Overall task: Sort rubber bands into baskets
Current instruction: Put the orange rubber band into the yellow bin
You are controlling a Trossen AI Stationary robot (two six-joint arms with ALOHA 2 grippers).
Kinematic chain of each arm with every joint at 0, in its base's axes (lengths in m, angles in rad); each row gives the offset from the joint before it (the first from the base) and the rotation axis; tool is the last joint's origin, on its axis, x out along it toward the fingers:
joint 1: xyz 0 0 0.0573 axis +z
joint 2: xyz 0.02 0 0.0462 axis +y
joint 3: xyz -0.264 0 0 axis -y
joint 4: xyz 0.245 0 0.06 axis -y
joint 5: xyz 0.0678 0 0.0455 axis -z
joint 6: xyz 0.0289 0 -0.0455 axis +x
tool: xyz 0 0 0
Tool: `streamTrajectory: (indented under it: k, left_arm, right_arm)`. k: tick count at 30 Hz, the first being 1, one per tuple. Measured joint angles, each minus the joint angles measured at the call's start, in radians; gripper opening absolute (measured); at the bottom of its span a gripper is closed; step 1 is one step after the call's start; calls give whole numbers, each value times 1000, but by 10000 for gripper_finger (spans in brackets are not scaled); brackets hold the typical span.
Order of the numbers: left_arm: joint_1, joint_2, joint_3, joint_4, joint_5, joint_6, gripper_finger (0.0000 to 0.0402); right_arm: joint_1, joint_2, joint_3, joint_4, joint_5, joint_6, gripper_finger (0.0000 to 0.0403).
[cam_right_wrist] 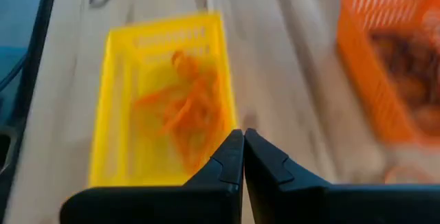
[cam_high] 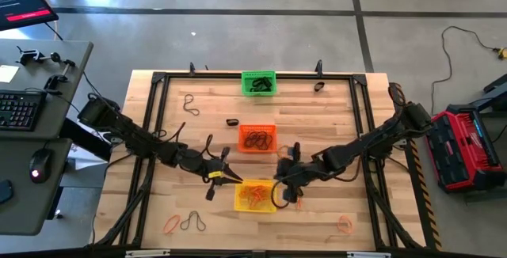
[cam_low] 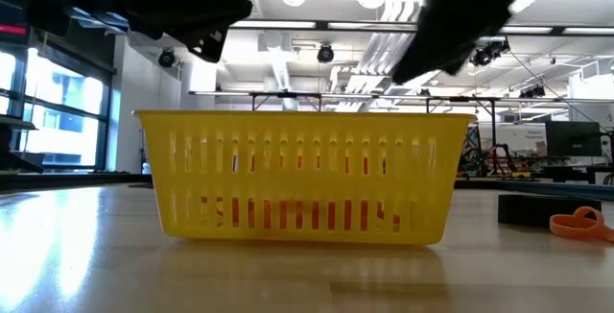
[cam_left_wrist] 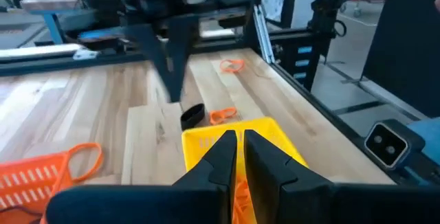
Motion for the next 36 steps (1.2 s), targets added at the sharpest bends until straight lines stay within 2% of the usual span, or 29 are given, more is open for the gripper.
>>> streamTrajectory:
  k: [4, 8, 19, 25, 28, 36]
  left_arm:
    - [0, 0, -28, 56, -19, -2, 19]
    - [0, 0, -49, 113, -21, -46, 19]
    - [0, 0, -52, 123, -21, -46, 19]
    - [0, 0, -52, 122, -20, -68, 19]
    - [0, 0, -52, 122, -20, -71, 19]
    - [0, 0, -52, 122, -20, -71, 19]
  right_arm:
    - [54, -38, 0, -98, -52, 101, 0]
    - [106, -62, 1, -183, -156, 244, 0]
    - [274, -66, 1, -517, -369, 731, 1]
    - [361, -66, 1, -587, -448, 912, 3]
    - [393, -66, 1, -590, -454, 968, 21]
    - [436, -66, 0, -615, -454, 1065, 111]
